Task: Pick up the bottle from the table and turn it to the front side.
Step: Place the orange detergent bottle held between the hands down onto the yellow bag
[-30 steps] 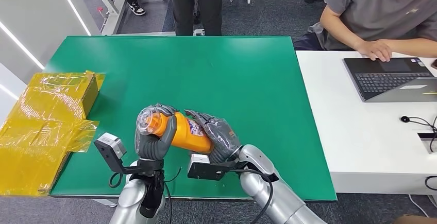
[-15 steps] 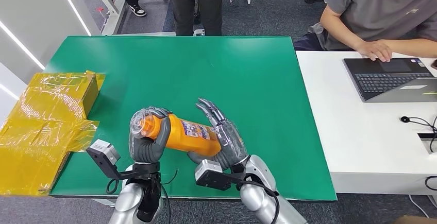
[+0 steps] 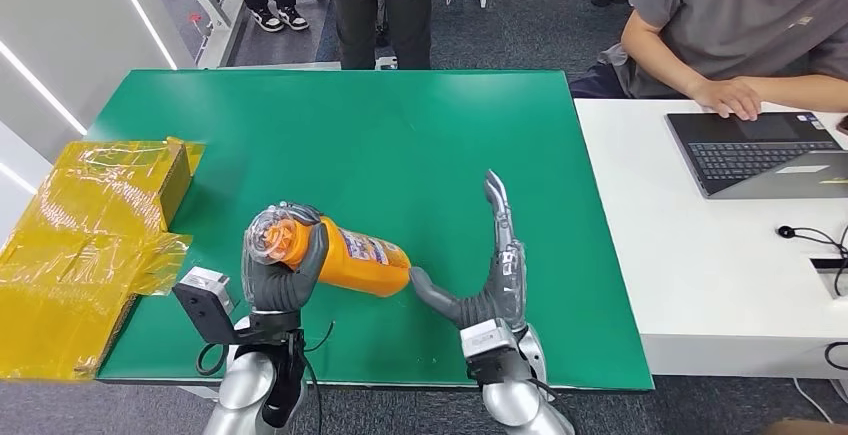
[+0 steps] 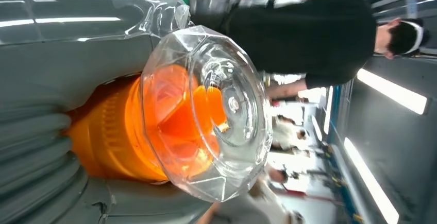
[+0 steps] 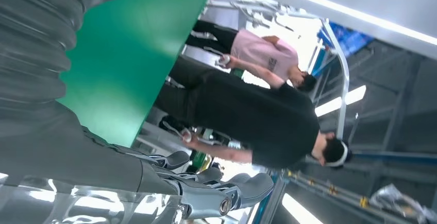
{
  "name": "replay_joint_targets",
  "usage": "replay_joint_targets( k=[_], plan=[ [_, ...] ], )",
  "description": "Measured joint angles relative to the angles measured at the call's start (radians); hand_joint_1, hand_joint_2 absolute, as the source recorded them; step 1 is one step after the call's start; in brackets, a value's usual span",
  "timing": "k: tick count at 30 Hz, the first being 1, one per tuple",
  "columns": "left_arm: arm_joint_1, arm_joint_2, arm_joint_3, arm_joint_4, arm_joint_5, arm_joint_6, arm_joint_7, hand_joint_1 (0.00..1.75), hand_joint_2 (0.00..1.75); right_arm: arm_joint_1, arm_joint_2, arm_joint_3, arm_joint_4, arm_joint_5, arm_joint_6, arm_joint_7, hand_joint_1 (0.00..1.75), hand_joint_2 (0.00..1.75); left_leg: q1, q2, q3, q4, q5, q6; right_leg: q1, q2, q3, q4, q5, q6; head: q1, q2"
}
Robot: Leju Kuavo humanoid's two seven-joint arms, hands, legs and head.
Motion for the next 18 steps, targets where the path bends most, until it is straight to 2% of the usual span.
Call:
replay_joint_targets(
  k=[5,9,12,15,18],
  plan=[
    [-0.069,0.066,0.016,-0.002,-0.333,0.170,0.104,1.75,1.75,0.037,0.000,-0.001,-0.044,-0.017,-0.043,-0.009,0.00,1.75,0.001,0.000,0.000,0.000,0.001,-0.001,0.000,0.000,0.000,0.001,0.000,-0.001,0.000,0.000],
    [-0.121,0.144,0.043,0.004,-0.624,0.318,0.182,1.75,1.75,0.073,-0.005,-0.002,-0.076,-0.056,-0.054,-0.024,0.00,1.75,0.001,0.000,0.001,0.000,0.001,-0.002,0.000,0.000,0.000,0.001,0.000,-0.001,0.000,0.000],
    [-0.158,0.212,0.060,0.029,-0.739,0.367,0.223,1.75,1.75,0.095,-0.013,-0.002,-0.101,-0.068,-0.054,-0.026,0.00,1.75,0.001,0.001,0.000,-0.001,0.001,-0.002,0.000,0.001,0.000,0.001,0.000,-0.001,0.000,0.000],
    [-0.179,0.261,0.071,0.055,-0.814,0.386,0.252,1.75,1.75,0.105,-0.018,-0.002,-0.116,-0.074,-0.053,-0.027,0.00,1.75,0.001,0.001,0.000,-0.001,0.001,-0.002,0.000,0.001,-0.001,0.001,0.000,-0.001,0.000,0.000],
    [-0.187,0.311,0.089,0.076,-1.102,0.392,0.344,1.75,1.75,0.109,-0.021,-0.001,-0.128,-0.083,-0.053,-0.027,0.00,1.75,0.001,0.002,0.000,-0.001,0.001,-0.002,0.000,0.003,-0.001,0.001,0.000,-0.001,0.000,0.000]
  ],
)
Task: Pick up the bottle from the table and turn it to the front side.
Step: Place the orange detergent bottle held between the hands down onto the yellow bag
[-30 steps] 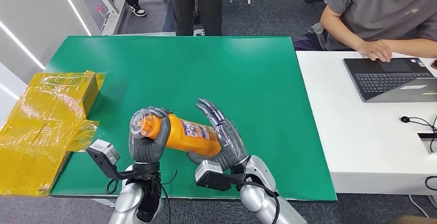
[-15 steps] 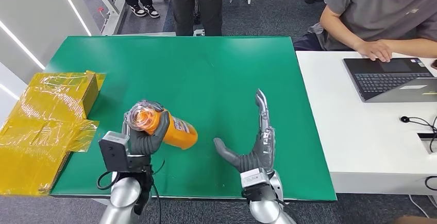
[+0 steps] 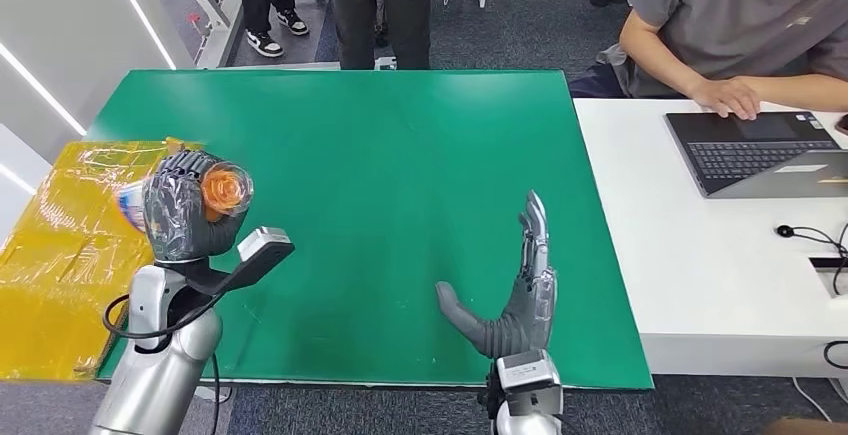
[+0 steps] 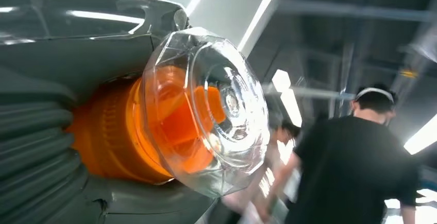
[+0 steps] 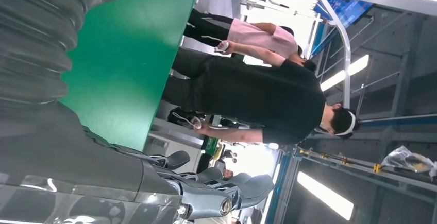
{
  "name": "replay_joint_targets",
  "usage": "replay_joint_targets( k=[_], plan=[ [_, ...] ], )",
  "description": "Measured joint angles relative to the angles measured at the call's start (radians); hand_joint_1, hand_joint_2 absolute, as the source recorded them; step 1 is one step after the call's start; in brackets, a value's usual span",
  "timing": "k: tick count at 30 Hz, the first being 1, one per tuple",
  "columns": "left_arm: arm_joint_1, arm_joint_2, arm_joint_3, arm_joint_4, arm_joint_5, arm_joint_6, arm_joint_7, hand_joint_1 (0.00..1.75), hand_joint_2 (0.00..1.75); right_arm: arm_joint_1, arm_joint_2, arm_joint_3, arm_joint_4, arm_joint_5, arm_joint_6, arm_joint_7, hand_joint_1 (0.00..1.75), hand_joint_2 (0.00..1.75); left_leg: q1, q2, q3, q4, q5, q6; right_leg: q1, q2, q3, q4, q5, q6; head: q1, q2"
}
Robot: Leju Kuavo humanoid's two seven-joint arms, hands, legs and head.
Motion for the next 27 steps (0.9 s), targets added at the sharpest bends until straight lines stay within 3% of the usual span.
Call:
replay_joint_targets(
  k=[2,4,9,16,19,21,24,27],
  plan=[
    [0.000,0.037,0.016,0.007,-0.214,0.000,0.077,1.75,1.75,0.003,-0.002,0.001,-0.008,-0.006,0.001,0.000,0.00,1.75,0.000,0.001,0.000,0.000,0.000,0.000,0.000,0.001,-0.001,0.000,0.000,0.000,0.000,0.000],
    [-0.009,0.080,0.019,0.027,-0.326,-0.013,0.143,1.75,1.75,0.005,-0.003,0.002,-0.014,-0.011,0.004,0.000,0.00,1.75,0.000,0.001,0.000,0.000,0.000,0.000,0.000,0.001,-0.002,0.000,0.000,0.000,0.000,0.000],
    [-0.102,0.158,-0.041,0.148,-0.367,-0.094,0.219,1.75,1.75,0.002,-0.002,0.002,-0.018,-0.013,0.025,0.000,0.00,1.75,0.000,-0.001,0.000,0.000,0.001,-0.001,0.000,-0.001,-0.002,0.000,0.000,-0.001,0.000,0.000],
    [-0.233,0.239,-0.263,0.343,-0.372,-0.132,0.313,1.75,1.75,-0.005,-0.001,0.002,-0.018,-0.012,0.038,0.000,0.00,1.75,0.000,0.002,0.000,0.000,0.001,-0.002,0.000,0.001,-0.003,0.001,0.002,-0.003,0.000,0.000],
    [-0.276,0.245,-0.324,0.433,-0.372,-0.158,0.272,1.75,1.75,-0.009,0.000,0.002,-0.019,-0.012,0.038,0.000,0.00,1.75,0.000,0.002,-0.001,0.000,0.001,-0.002,0.000,0.001,-0.003,0.001,0.002,-0.003,0.000,0.000],
    [-0.320,0.237,-0.356,0.523,-0.364,-0.208,0.195,1.75,1.75,-0.013,0.002,0.002,-0.019,-0.011,0.037,0.000,0.00,1.75,0.000,0.002,0.000,0.000,0.001,-0.002,0.000,0.001,-0.003,0.001,0.002,-0.003,0.000,0.000],
    [-0.402,0.205,-0.392,0.687,-0.330,-0.370,0.050,1.75,1.75,-0.015,0.007,0.002,-0.019,-0.006,0.032,0.000,0.00,1.75,0.000,0.002,0.000,0.000,0.002,-0.002,0.000,0.001,-0.003,0.001,0.002,-0.003,0.000,0.000],
    [-0.482,0.171,-0.412,0.808,-0.314,-0.537,-0.007,1.75,1.75,-0.017,0.012,-0.001,-0.018,-0.002,0.029,0.000,0.00,1.75,0.000,0.002,0.000,0.000,0.002,-0.002,0.000,0.001,-0.003,0.001,0.003,-0.004,0.000,0.000]
  ],
)
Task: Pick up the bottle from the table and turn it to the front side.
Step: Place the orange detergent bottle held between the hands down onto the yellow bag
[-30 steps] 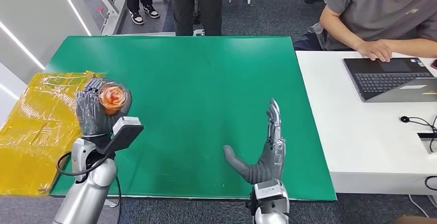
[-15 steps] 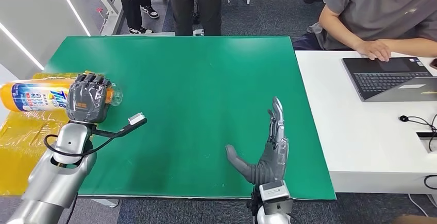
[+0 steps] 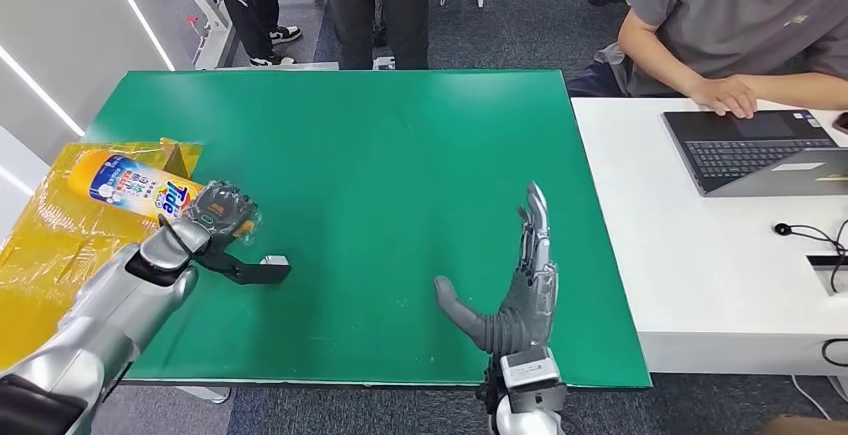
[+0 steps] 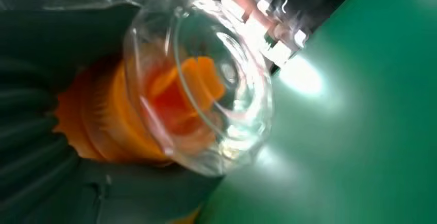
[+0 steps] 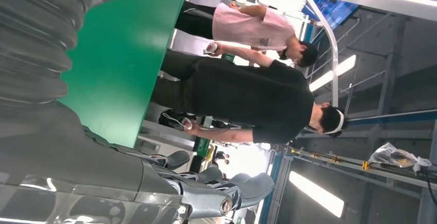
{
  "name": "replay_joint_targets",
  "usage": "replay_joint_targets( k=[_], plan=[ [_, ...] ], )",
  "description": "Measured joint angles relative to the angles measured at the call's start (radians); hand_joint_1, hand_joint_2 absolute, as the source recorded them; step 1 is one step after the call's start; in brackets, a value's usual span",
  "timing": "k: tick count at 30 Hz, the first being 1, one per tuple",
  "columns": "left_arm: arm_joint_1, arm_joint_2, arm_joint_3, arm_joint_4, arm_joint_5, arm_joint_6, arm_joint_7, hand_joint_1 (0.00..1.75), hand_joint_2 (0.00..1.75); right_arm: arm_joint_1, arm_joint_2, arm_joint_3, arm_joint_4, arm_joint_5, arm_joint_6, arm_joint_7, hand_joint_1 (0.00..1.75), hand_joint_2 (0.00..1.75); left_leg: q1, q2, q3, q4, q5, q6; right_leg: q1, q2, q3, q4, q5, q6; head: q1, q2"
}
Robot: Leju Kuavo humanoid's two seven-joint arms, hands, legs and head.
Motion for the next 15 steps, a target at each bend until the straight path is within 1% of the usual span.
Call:
replay_joint_targets(
  k=[3,8,11,15],
  plan=[
    [-0.057,-0.021,-0.012,0.078,0.006,-0.064,-0.011,1.75,1.75,-0.003,0.007,-0.005,0.000,0.001,0.002,0.000,0.00,1.75,0.000,0.000,0.000,0.000,0.000,0.000,0.000,0.000,0.000,0.000,0.000,0.000,0.000,0.000],
    [-0.110,-0.036,-0.024,0.154,0.022,-0.142,-0.003,1.75,1.75,-0.005,0.020,-0.022,0.005,0.007,0.017,0.000,0.00,1.75,0.000,0.000,0.001,0.000,0.001,-0.001,0.000,0.000,0.000,0.001,0.000,0.000,0.000,0.000],
    [-0.126,-0.036,-0.026,0.185,0.033,-0.178,0.019,1.75,1.75,-0.005,0.028,-0.033,0.009,0.016,0.030,0.000,0.00,1.75,0.000,0.000,0.001,0.000,0.001,-0.002,0.000,0.000,0.000,0.002,0.000,0.000,0.000,0.000],
    [-0.132,-0.031,-0.026,0.213,0.040,-0.198,0.060,1.75,1.75,-0.005,0.034,-0.045,0.011,0.022,0.041,0.000,0.00,1.75,0.000,0.000,0.001,-0.001,0.002,-0.003,0.000,0.000,0.000,0.002,0.000,-0.001,0.000,0.000]
  ],
)
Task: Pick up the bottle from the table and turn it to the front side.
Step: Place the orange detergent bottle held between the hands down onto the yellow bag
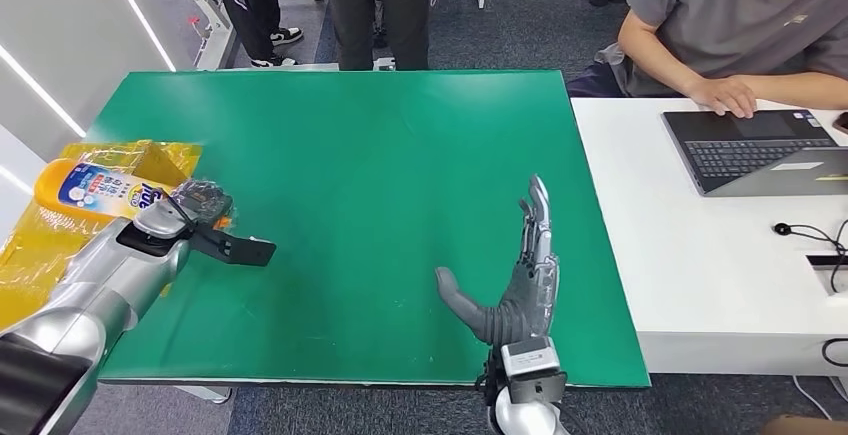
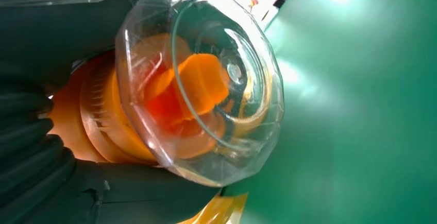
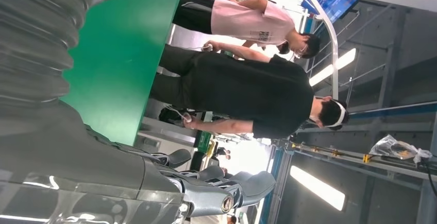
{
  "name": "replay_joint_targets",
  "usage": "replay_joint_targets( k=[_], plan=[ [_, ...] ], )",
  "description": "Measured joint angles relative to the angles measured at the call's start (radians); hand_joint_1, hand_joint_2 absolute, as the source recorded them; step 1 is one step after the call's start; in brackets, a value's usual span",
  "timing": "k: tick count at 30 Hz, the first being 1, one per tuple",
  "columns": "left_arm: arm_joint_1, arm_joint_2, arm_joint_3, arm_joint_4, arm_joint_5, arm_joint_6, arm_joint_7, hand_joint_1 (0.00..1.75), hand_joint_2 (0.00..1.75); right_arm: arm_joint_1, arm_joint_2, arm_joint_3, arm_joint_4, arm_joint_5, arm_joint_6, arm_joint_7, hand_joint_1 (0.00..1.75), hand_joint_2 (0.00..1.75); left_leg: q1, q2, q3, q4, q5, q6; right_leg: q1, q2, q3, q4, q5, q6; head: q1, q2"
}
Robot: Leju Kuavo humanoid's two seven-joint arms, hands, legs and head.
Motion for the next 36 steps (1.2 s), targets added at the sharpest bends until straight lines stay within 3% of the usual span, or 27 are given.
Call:
replay_joint_targets(
  k=[8,17,31,36],
  plan=[
    [-0.006,0.020,0.000,0.026,0.014,0.014,0.078,1.75,1.75,0.000,0.017,-0.018,0.005,0.012,0.002,0.000,0.00,1.75,0.000,0.000,0.000,0.000,0.000,0.000,0.000,0.000,0.000,0.000,0.000,0.000,0.000,0.000],
    [-0.026,0.038,0.001,0.036,0.022,0.017,0.098,1.75,1.75,0.001,0.027,-0.028,0.005,0.017,0.002,0.001,0.00,1.75,0.000,0.000,-0.001,0.000,0.000,0.000,0.000,0.000,-0.001,0.000,0.000,0.000,0.000,0.000],
    [0.016,0.064,0.031,0.059,0.085,-0.128,0.004,1.75,1.75,-0.002,0.040,-0.043,0.006,0.029,0.018,0.007,0.00,1.75,0.000,0.000,-0.001,0.000,0.000,0.000,0.000,0.000,-0.001,0.000,0.000,0.000,0.000,0.000],
    [0.043,0.063,0.056,0.061,0.116,-0.132,-0.022,1.75,1.75,-0.013,0.043,-0.047,0.006,0.032,0.019,0.014,0.00,1.75,0.000,-0.001,-0.001,0.000,0.000,0.000,0.000,-0.001,0.000,0.000,0.000,0.000,0.000,0.000]
  ],
)
